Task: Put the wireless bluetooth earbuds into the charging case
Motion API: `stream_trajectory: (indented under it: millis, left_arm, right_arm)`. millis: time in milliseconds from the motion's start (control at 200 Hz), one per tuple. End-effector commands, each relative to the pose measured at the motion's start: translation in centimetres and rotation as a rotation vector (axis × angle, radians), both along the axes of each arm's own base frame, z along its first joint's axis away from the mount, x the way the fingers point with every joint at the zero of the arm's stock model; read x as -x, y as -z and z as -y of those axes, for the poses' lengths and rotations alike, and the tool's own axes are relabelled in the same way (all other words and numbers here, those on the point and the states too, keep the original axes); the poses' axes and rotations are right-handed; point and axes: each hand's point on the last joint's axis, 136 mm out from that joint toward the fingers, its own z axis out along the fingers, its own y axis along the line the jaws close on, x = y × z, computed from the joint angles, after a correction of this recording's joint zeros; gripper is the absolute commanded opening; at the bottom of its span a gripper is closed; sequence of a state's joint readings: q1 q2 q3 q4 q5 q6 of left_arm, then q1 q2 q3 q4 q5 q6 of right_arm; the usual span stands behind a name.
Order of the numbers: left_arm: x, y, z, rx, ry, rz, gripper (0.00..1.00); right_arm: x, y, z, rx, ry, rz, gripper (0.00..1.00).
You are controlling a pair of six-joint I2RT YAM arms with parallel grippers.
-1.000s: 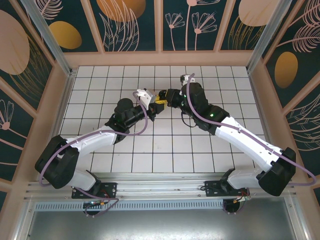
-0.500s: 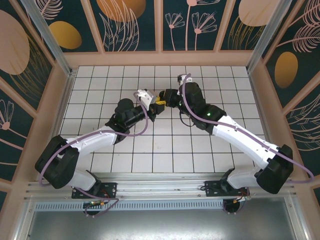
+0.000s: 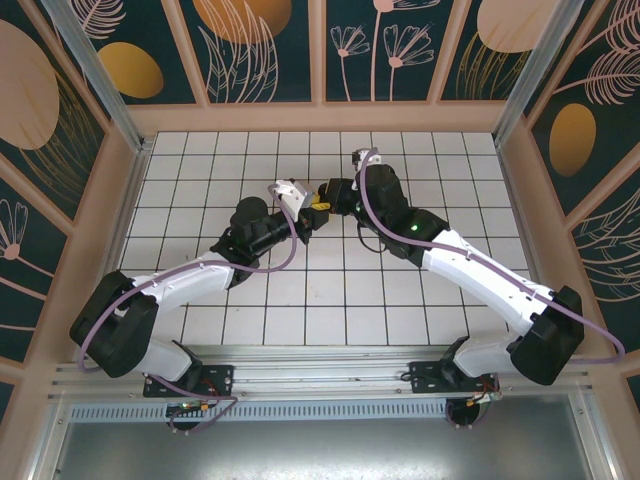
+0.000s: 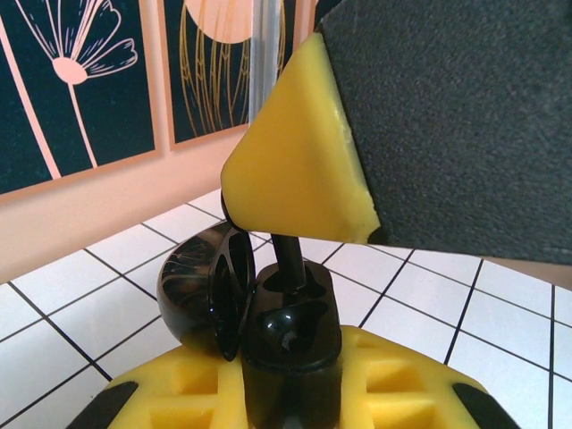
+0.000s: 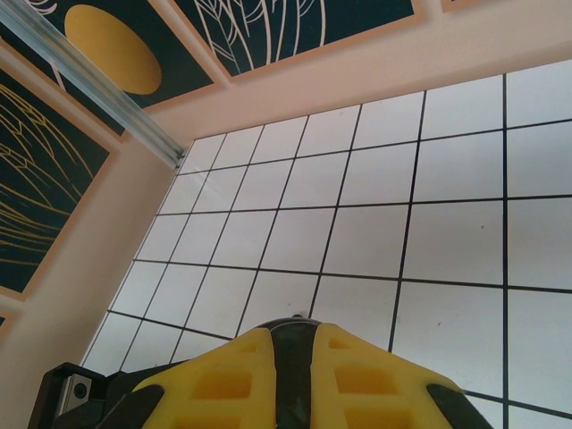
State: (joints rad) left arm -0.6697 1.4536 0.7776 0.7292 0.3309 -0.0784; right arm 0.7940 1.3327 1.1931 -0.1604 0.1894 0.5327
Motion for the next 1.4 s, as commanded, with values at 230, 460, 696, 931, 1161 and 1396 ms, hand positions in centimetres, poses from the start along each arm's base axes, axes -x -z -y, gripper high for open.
stream_trajectory:
  millis: [230, 460, 696, 931, 1161, 1396]
  left_arm:
    - [0.9, -2.3, 0.0, 0.036, 0.026, 0.068, 0.0]
    - [1.8, -2.9, -0.3, 0.056, 0.041, 0.105, 0.0]
    - [1.7, -3.6, -0.5, 0.056, 0.033, 0.123, 0.0]
    - [1.8, -4.0, -0.4, 0.065, 0.04, 0.129, 0.0]
    - [1.7, -4.5, -0.3, 0.061, 0.036, 0.143, 0.0]
    - [1.6, -5.1, -0.3, 0.061, 0.032, 0.162, 0.0]
  right_arm:
    - [0.5, 1.2, -0.8, 0.001, -0.025, -0.025, 0.12]
    - [0.5, 1.7, -0.3, 0.03, -0.01, -0.032, 0.12]
    - [1.0, 2.0, -0.9, 0.023, -0.046, -0.046, 0.13]
    - [1.2, 2.3, -1.4, 0.006, -0.073, -0.065, 0.13]
    - [1.5, 2.9, -1.7, 0.012, -0.085, -0.09, 0.13]
    - [1.7, 3.3, -1.3, 0.017, -0.07, -0.112, 0.18]
